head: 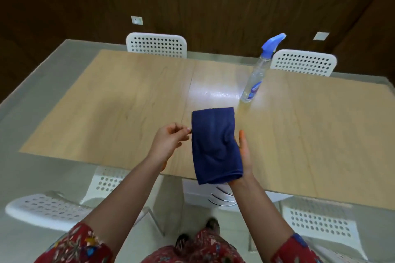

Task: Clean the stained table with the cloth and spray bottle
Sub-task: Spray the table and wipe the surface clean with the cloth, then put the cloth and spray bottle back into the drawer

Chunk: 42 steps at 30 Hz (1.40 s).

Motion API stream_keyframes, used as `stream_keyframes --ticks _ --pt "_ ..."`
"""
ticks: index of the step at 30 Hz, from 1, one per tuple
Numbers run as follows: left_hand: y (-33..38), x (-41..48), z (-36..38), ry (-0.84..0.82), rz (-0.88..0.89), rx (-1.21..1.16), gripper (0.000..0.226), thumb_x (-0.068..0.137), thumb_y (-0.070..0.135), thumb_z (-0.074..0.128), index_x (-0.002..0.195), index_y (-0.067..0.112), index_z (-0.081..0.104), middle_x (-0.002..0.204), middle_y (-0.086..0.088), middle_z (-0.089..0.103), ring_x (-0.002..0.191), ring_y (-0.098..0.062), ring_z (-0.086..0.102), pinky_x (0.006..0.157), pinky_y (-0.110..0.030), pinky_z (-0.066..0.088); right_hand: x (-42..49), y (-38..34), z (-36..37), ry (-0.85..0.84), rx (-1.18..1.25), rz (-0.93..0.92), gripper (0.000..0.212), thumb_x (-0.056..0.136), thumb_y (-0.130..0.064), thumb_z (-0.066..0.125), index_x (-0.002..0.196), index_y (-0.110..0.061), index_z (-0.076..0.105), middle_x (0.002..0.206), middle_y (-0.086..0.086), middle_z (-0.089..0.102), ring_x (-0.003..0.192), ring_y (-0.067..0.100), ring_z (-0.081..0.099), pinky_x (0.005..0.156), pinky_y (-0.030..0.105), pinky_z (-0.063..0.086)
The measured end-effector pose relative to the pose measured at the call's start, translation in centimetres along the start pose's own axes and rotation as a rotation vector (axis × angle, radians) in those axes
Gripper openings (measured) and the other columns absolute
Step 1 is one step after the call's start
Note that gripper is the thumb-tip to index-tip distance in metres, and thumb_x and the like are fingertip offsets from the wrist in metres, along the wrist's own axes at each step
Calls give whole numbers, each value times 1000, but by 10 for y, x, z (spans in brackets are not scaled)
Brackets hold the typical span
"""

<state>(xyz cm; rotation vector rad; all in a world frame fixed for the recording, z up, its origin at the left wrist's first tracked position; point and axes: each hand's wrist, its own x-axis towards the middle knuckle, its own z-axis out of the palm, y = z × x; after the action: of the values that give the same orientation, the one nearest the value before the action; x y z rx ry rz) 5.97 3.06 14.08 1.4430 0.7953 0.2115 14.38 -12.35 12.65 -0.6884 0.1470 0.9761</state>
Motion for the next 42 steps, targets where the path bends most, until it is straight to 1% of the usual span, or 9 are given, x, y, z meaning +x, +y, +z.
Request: stream_keyframes --ticks 3,12,17,20,24,30,36,39,42 --pt "20 -9 11 -142 -37 23 22 92 34 63 106 18 59 103 -2 73 91 -21 71 81 -34 56 -17 -14 1 -49 62 4 57 55 -41 90 100 -9 75 105 18 70 88 36 71 64 42 60" --pt "72 -55 71 -179 223 -74 26 100 23 47 115 3 56 100 -2 65 92 -15 60 76 -26 49 -72 -77 -8 3 103 -223 41 98 -46 40 119 -21 65 107 5 72 94 26 70 88 40 49" --pt "99 -73 102 -303 231 -34 29 101 29 44 117 9 56 106 -2 65 98 -11 60 86 -30 44 -90 -86 -40 120 -99 240 80 88 -70 39 139 -9 49 129 17 61 102 38 65 79 45 55" --pt "101 -77 111 -271 233 27 27 102 32 43 114 12 57 107 -3 66 95 -10 60 83 -29 44 -108 -97 -52 37 -214 247 55 85 -52 58 115 -6 66 105 19 68 79 36 69 65 39 57" --pt "93 -70 94 -94 285 327 26 102 38 41 116 17 50 107 2 60 95 -9 57 71 -27 42 -118 -130 -76 82 -276 -121 55 83 -15 72 132 -28 50 106 9 71 88 27 70 67 35 59" --pt "64 -69 85 -96 211 323 51 89 29 67 132 33 40 106 -4 63 93 -14 61 73 -24 47 -123 -129 -72 147 -830 -291 42 86 0 64 120 -24 65 109 3 66 93 14 64 78 24 51" --pt "58 -75 71 -187 355 752 21 81 7 72 97 19 69 95 8 65 91 -12 61 72 -24 49 -128 -136 -57 253 -1721 -505 26 69 -6 71 83 -28 69 93 -10 68 91 14 63 68 21 49" --pt "59 -71 53 -264 279 667 16 82 19 73 97 16 70 112 12 59 103 -7 54 85 -25 41 -130 -152 -55 143 -1578 -501 16 69 -12 81 78 -21 71 111 -10 56 109 1 50 80 19 41" --pt "53 -74 40 -393 69 227 47 70 31 78 113 17 66 117 7 68 109 -11 61 92 -26 44 -131 -149 -62 -90 -904 -271 36 64 -23 85 94 -12 69 109 -2 69 99 8 65 78 19 50"
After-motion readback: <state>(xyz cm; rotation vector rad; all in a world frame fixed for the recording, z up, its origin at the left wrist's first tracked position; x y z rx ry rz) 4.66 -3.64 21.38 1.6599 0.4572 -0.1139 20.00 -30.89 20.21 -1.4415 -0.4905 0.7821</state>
